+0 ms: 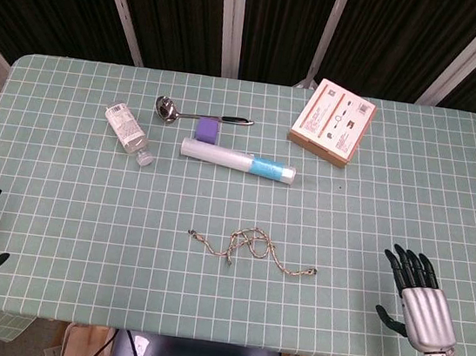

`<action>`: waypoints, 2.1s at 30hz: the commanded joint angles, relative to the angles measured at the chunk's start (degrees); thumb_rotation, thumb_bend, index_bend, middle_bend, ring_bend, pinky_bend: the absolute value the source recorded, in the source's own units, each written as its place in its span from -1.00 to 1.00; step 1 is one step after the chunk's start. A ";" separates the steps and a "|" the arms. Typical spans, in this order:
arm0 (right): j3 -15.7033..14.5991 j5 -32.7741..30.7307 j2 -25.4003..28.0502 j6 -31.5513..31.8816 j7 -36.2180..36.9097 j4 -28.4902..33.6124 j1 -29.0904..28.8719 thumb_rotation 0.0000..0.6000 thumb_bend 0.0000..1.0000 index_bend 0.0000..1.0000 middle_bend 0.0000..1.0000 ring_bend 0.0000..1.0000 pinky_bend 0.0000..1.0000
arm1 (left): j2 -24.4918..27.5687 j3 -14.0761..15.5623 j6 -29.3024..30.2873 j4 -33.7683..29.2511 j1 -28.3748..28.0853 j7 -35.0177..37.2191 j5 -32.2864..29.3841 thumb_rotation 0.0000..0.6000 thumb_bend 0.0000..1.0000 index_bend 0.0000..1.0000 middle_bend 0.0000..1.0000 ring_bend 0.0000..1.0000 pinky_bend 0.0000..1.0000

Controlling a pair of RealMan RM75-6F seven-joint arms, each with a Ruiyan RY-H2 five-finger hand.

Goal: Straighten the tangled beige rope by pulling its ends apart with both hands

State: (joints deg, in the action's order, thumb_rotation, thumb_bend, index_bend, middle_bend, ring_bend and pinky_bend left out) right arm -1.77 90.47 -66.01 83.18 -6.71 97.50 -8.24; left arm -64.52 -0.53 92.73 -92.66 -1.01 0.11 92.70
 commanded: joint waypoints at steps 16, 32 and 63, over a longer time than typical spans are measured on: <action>3.10 -5.73 -12.37 -11.13 -7.49 8.47 -6.29 1.00 -0.45 -0.22 -0.79 -1.00 -1.00 | 0.79 -0.33 0.19 -0.10 0.33 1.38 -0.96 1.00 -0.97 -1.00 -1.00 -1.00 -1.00; 6.27 -13.13 -23.22 -13.23 -13.10 1.83 -8.51 1.00 -0.46 -0.08 -0.68 -1.00 -1.00 | 1.01 -0.29 -0.59 -0.21 0.24 1.65 -1.52 1.00 -0.97 -1.00 -1.00 -1.00 -1.00; 8.18 -20.05 -28.35 -14.41 -14.67 -4.24 -10.55 1.00 -0.21 0.08 -0.65 -1.00 -1.00 | 1.05 -0.68 -1.40 -0.14 -0.05 2.07 -2.46 1.00 -0.96 -1.00 -1.00 -1.00 -1.00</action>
State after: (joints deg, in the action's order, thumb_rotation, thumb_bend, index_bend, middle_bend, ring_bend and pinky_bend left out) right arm 6.43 70.44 -94.36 68.76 -21.36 93.24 -18.79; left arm -63.47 -1.21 91.33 -92.80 -1.06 2.18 90.24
